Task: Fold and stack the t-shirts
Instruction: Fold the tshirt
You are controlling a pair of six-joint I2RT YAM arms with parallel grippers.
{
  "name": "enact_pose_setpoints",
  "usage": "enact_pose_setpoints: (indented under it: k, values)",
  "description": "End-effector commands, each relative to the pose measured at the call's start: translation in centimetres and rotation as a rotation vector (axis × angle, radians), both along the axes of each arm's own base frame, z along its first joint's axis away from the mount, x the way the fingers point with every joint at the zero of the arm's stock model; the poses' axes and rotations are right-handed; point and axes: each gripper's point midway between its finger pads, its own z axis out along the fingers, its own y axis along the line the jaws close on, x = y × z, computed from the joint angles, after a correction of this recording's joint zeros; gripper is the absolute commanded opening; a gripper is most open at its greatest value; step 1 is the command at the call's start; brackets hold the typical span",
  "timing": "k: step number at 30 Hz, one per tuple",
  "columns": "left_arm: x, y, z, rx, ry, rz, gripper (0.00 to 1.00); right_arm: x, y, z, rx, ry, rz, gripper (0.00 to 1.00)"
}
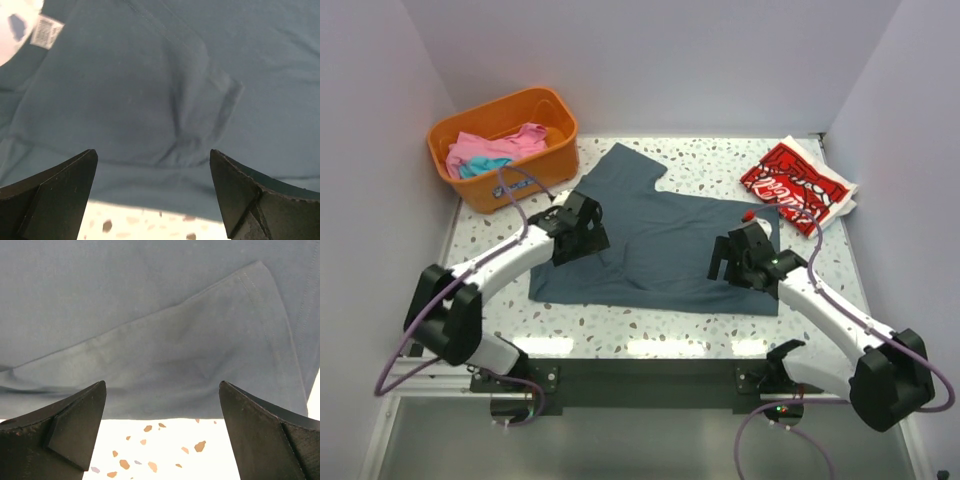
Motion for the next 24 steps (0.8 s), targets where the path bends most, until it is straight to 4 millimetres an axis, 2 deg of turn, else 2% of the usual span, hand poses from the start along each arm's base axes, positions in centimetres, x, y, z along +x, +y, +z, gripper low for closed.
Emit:
enact_pose_setpoints:
  k: [1,3,5,6,8,9,10,12,13,14,18,24]
  values:
    - [4.0,-1.7,-0.7,-0.04,-0.051,-0.061,1.0,1.5,1.0,0.1,0.026,-0.039,0.011,0.99]
    - [4.2,-1.1,-1.8,-0.019,-0.035,-0.027,1.0,2.1,1.3,-0.8,0.009,-0.025,0.04,0.99]
    - [3.6,-0.5,-3.5,-0.01,0.01,-0.016,1.0,2.6,1.9,-1.7,0.008,-0.013,0.067,0.99]
    - [3.3,-0.1,-4.2,-0.001,0.019,0.003,1.0,2.5,2.3,-2.9,0.009,0.025,0.086,0.99]
    - [1.7,1.2,-6.2,0.025,0.068,0.037,1.0,2.8,3.0,-3.8,0.02,0.035,0.114,0.99]
    - [1.1,1.7,-7.0,0.029,0.089,0.063,1.0,2.5,3.0,-4.9,0.011,0.073,0.118,0.99]
    - [-0.8,2.7,-8.5,0.049,0.147,0.078,1.0,2.4,3.2,-5.1,0.008,0.077,0.127,0.99]
    - [-2.6,3.3,-9.7,0.042,0.187,0.124,1.0,2.0,3.4,-5.8,-0.001,0.087,0.141,0.99]
    - [-4.4,3.9,-10.9,0.044,0.219,0.131,1.0,1.5,3.7,-6.1,0.01,0.101,0.156,0.98]
    - [-5.3,4.3,-11.4,0.049,0.24,0.145,1.0,1.0,3.7,-6.5,0.01,0.116,0.16,0.99]
    - [-10.3,6.6,-12.7,0.09,0.354,0.236,1.0,-0.5,4.0,-7.5,0.002,0.145,0.195,0.99]
    - [-14.3,7.4,-11.4,-0.014,0.336,0.334,1.0,-2.5,4.3,-7.9,-0.014,0.176,0.234,0.99]
